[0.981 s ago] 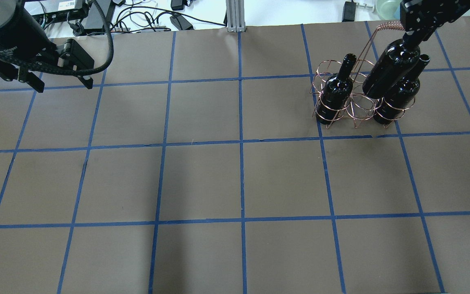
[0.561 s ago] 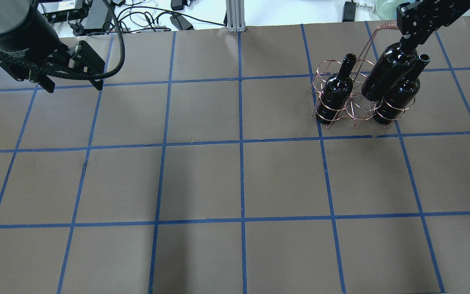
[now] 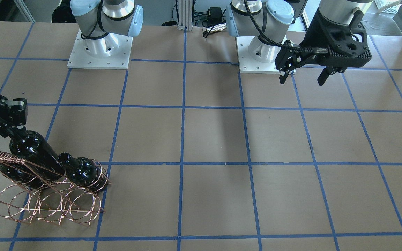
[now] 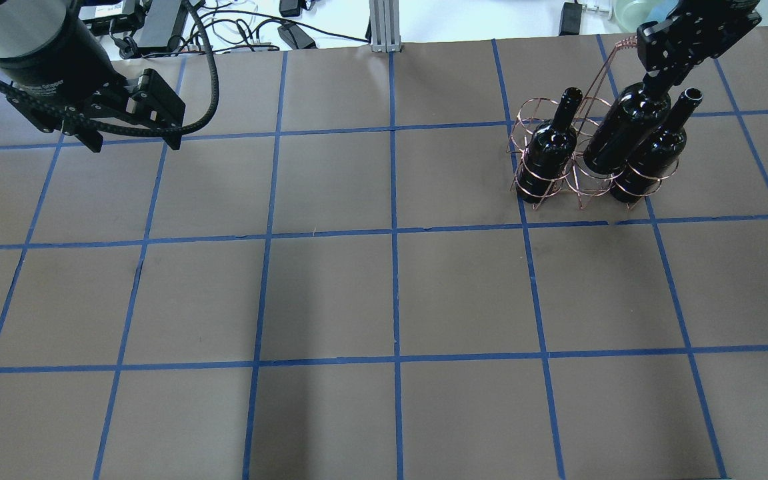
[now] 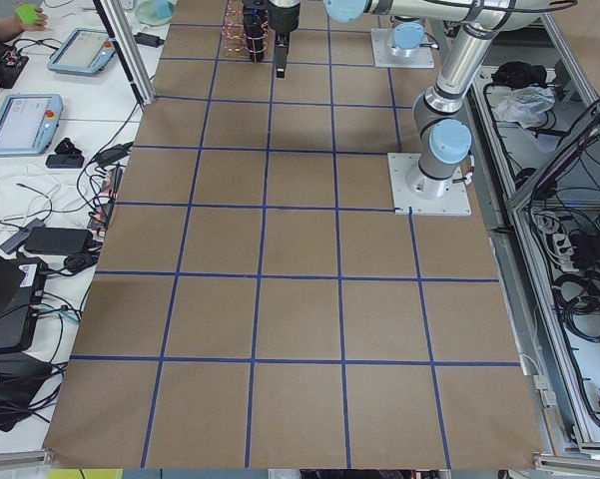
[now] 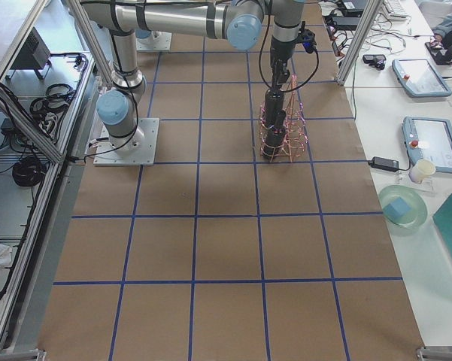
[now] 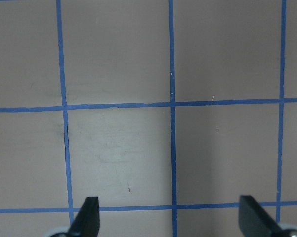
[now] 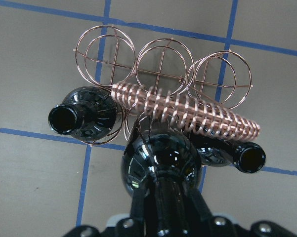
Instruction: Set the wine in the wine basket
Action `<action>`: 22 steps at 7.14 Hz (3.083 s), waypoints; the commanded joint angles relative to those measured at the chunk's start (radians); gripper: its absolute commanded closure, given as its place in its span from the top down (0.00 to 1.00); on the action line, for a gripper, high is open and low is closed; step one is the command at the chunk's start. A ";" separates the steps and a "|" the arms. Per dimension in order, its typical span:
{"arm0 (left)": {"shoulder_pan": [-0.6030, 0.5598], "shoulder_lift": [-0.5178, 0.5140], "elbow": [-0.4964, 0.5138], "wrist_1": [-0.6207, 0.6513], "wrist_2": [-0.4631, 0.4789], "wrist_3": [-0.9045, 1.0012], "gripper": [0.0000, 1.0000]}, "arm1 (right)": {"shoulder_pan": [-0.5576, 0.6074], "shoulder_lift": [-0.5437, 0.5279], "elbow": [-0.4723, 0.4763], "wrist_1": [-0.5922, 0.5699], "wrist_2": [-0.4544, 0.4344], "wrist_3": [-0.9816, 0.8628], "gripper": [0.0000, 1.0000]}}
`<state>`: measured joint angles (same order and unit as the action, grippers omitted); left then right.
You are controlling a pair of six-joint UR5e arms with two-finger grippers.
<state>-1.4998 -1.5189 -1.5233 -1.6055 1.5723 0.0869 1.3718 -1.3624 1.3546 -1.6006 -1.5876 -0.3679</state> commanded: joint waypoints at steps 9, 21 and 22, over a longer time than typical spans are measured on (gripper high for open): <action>0.000 0.003 -0.002 0.001 0.005 0.002 1.00 | 0.004 0.049 0.103 -0.150 0.003 0.001 0.82; -0.007 0.017 -0.002 -0.010 0.002 0.001 1.00 | 0.233 -0.258 0.109 0.148 0.008 0.383 1.00; -0.005 0.016 -0.003 -0.010 0.006 0.002 1.00 | 0.233 -0.258 0.121 0.146 0.011 0.383 0.99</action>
<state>-1.5061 -1.5027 -1.5250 -1.6151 1.5737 0.0873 1.6020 -1.6196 1.4657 -1.4556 -1.5799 0.0132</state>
